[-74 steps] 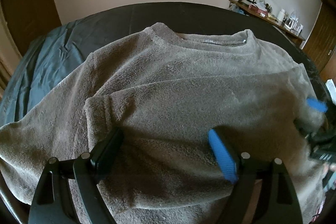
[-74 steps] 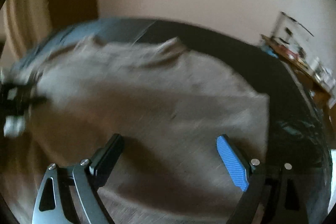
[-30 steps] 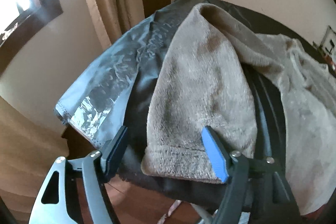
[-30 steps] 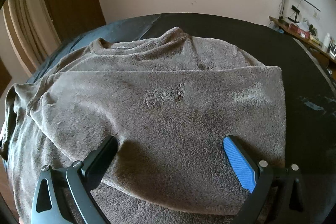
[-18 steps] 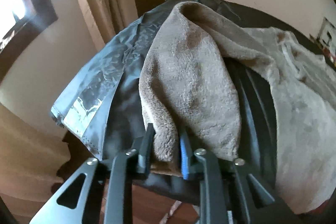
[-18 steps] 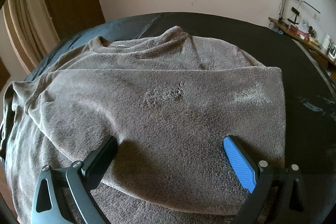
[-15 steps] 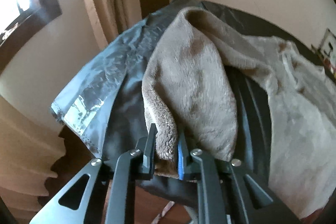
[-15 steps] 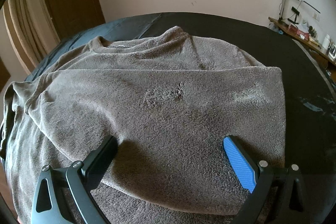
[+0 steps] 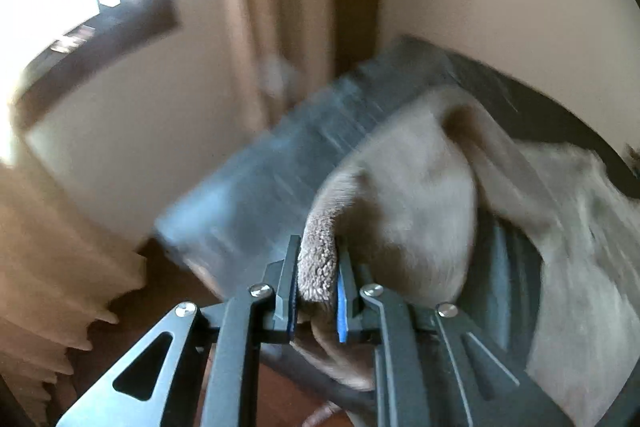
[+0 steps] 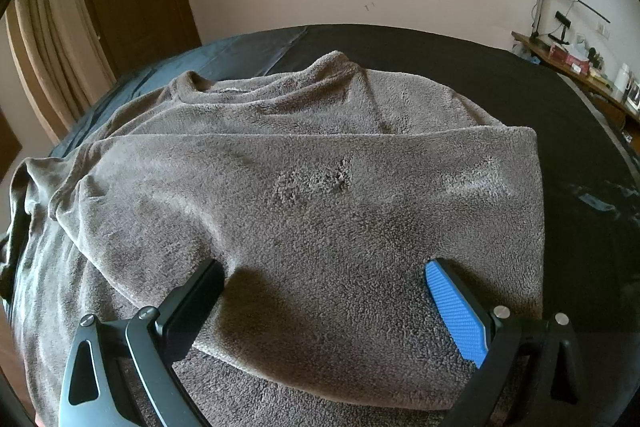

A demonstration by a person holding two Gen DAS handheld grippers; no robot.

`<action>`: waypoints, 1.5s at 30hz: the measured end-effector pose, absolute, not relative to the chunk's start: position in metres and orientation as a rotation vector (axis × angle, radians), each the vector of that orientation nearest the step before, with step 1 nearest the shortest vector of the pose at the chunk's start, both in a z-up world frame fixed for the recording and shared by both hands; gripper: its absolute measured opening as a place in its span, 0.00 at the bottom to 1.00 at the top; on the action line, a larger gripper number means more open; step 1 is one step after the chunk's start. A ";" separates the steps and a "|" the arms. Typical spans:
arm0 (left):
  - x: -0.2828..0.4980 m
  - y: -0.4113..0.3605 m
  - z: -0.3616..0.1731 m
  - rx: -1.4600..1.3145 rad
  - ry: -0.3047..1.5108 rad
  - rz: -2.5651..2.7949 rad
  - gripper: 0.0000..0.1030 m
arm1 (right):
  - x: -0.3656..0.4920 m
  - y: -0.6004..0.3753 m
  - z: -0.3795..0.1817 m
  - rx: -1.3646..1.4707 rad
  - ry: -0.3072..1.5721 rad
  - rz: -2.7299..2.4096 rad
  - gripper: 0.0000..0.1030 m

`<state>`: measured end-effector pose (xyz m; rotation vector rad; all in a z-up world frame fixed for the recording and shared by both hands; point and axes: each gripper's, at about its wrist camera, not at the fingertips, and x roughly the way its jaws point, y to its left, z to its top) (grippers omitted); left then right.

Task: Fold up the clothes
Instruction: 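Grasp the sweater hem with the left gripper, then lift the hem with the left gripper and fold it toward the collar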

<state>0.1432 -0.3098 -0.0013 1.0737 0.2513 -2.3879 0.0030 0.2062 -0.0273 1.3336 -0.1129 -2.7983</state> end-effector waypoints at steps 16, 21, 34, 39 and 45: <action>0.114 -0.360 0.148 0.934 0.580 -2.572 0.14 | 0.003 0.203 -0.028 1.351 -0.077 -2.806 0.99; 0.101 -0.291 0.151 1.040 0.467 -2.702 0.14 | 0.003 0.204 -0.028 1.346 -0.085 -2.805 0.99; 0.028 -0.044 0.162 1.409 0.403 -3.129 0.14 | 0.006 0.213 -0.026 1.300 -0.191 -2.785 0.99; 0.017 0.041 0.149 1.589 0.316 -3.236 0.15 | 0.007 0.220 -0.025 1.266 -0.268 -2.768 0.99; 0.021 0.133 0.114 1.934 0.138 -3.337 0.55 | 0.007 0.223 -0.026 1.245 -0.307 -2.760 0.99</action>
